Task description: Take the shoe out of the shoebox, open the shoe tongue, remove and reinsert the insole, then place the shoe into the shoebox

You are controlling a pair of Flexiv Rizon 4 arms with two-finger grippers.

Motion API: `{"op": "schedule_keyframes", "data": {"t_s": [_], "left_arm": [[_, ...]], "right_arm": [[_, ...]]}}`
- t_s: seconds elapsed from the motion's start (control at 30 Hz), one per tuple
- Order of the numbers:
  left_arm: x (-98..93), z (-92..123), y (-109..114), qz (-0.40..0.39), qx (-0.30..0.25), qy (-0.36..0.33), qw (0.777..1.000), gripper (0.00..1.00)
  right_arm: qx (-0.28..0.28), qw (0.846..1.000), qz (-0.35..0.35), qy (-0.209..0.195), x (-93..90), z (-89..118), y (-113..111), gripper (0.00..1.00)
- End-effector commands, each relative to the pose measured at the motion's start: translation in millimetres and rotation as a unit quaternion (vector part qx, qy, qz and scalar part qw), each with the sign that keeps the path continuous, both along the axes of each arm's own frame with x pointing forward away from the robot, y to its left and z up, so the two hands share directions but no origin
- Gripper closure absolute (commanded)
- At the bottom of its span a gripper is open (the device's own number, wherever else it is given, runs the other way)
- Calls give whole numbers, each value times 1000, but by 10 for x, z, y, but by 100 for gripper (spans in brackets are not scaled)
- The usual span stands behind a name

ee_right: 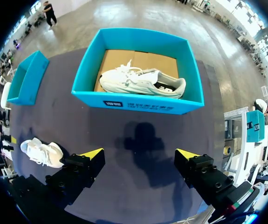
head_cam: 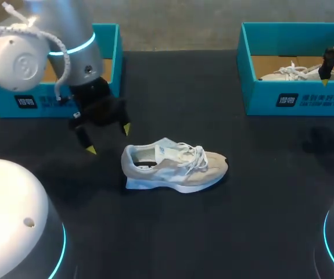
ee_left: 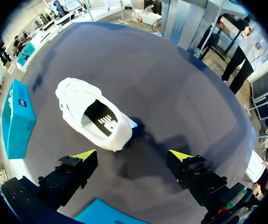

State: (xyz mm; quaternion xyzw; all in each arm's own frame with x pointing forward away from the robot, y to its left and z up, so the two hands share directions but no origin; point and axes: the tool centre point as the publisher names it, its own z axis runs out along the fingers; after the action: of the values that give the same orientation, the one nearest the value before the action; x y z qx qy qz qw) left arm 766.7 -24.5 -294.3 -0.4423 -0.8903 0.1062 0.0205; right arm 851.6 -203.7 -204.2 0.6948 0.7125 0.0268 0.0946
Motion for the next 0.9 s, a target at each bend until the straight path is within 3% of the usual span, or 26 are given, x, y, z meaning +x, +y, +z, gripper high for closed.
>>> {"op": "schedule_keyframes", "data": {"t_s": [0.03,0.4,0.67,0.9], "left_arm": [[-56,9,37,6,-22,-20,1000,0],[-56,9,37,6,-22,-20,1000,0],[-140,-66,149,128,-67,58,988,0],[-110,-62,319,237,-145,79,957,0]], "right_arm": [[-1,1000,-1,-1,-8,-7,1,0],[-1,1000,-1,-1,-8,-7,1,0],[-1,1000,-1,-1,-8,-7,1,0],[-1,1000,-1,-1,-8,-7,1,0]]}}
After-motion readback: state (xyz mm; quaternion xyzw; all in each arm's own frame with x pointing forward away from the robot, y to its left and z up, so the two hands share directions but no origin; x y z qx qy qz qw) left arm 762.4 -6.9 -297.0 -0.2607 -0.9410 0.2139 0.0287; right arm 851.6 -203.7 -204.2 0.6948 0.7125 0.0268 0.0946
